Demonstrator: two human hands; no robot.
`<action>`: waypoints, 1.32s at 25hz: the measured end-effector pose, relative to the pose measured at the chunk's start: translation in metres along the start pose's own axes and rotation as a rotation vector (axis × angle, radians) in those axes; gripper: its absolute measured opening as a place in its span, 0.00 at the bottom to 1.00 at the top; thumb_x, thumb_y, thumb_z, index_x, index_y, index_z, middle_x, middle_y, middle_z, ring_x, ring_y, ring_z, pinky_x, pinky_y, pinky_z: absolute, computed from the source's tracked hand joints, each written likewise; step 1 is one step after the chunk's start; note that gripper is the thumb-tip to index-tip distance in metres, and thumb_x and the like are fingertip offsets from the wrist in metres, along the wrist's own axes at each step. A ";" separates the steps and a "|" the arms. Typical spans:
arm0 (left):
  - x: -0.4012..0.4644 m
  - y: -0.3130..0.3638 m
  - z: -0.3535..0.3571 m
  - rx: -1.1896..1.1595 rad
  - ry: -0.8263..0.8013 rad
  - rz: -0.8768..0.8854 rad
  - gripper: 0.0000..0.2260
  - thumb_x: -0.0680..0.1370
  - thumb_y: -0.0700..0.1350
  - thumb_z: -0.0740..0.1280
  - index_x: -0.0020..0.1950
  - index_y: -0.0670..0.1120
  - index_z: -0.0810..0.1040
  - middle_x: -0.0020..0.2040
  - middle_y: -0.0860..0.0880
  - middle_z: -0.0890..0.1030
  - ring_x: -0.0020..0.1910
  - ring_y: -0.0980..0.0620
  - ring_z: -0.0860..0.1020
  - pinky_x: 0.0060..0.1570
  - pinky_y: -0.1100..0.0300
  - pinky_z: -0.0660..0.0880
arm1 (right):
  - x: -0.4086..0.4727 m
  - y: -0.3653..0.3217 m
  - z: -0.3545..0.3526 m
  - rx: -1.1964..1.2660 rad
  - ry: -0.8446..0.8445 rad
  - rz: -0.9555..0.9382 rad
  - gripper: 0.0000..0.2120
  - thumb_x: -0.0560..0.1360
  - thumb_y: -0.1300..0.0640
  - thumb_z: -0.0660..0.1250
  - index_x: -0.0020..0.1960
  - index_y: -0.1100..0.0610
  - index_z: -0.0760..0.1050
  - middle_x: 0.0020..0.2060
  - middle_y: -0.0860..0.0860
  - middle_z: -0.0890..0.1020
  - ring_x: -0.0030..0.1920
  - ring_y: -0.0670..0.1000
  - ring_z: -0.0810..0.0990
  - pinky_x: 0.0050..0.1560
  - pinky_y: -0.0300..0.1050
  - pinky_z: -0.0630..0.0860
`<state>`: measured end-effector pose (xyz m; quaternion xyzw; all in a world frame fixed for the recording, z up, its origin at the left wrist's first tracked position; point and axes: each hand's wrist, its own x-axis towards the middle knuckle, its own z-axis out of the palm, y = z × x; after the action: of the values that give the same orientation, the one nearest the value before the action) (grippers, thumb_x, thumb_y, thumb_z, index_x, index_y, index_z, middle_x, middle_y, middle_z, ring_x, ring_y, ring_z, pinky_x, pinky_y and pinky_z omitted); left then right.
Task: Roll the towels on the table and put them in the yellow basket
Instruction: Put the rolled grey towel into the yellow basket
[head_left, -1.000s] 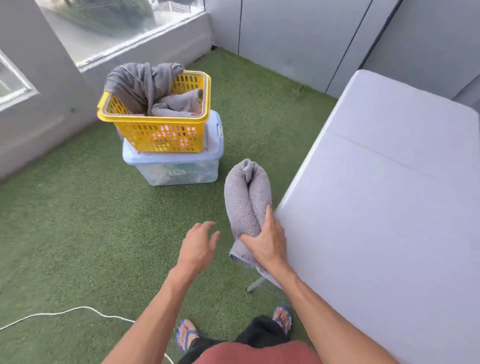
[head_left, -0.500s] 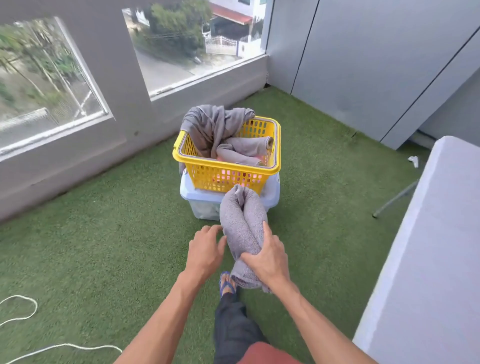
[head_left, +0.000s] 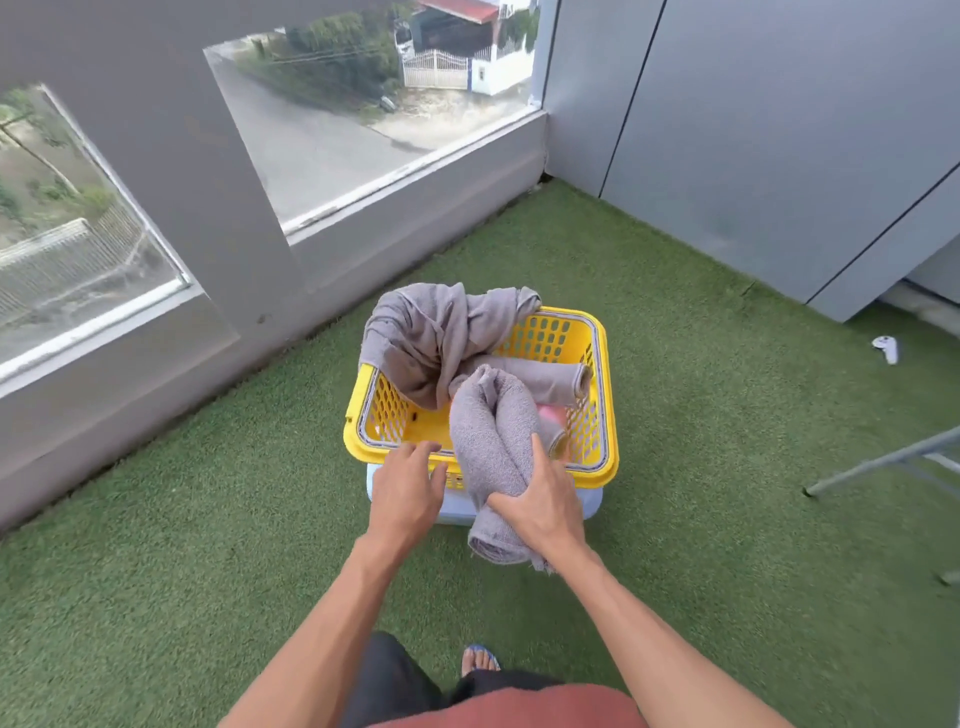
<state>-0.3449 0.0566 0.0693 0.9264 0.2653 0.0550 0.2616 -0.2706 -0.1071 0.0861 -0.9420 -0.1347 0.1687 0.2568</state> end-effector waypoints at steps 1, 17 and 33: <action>0.025 -0.008 0.000 0.015 -0.016 0.011 0.15 0.79 0.48 0.64 0.63 0.45 0.76 0.57 0.44 0.79 0.57 0.42 0.75 0.54 0.48 0.71 | 0.020 -0.008 0.003 -0.003 -0.004 0.022 0.50 0.62 0.41 0.69 0.77 0.51 0.50 0.63 0.56 0.72 0.65 0.59 0.69 0.59 0.55 0.71; 0.302 -0.142 0.024 0.346 -0.308 0.353 0.15 0.75 0.45 0.66 0.61 0.49 0.73 0.67 0.44 0.69 0.66 0.41 0.68 0.59 0.46 0.70 | 0.209 -0.033 0.104 -0.305 0.058 0.419 0.54 0.63 0.41 0.75 0.77 0.52 0.47 0.54 0.59 0.73 0.52 0.61 0.74 0.49 0.55 0.72; 0.309 -0.138 0.036 0.661 -0.474 0.325 0.09 0.71 0.33 0.68 0.51 0.38 0.80 0.73 0.36 0.64 0.75 0.34 0.55 0.70 0.41 0.63 | 0.309 -0.065 0.138 -0.359 -0.118 -0.270 0.28 0.69 0.51 0.74 0.66 0.49 0.70 0.72 0.58 0.65 0.75 0.60 0.56 0.70 0.66 0.58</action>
<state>-0.1361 0.3006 -0.0440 0.9770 0.0523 -0.2064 -0.0072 -0.0548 0.1125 -0.0677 -0.9345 -0.3023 0.1608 0.0973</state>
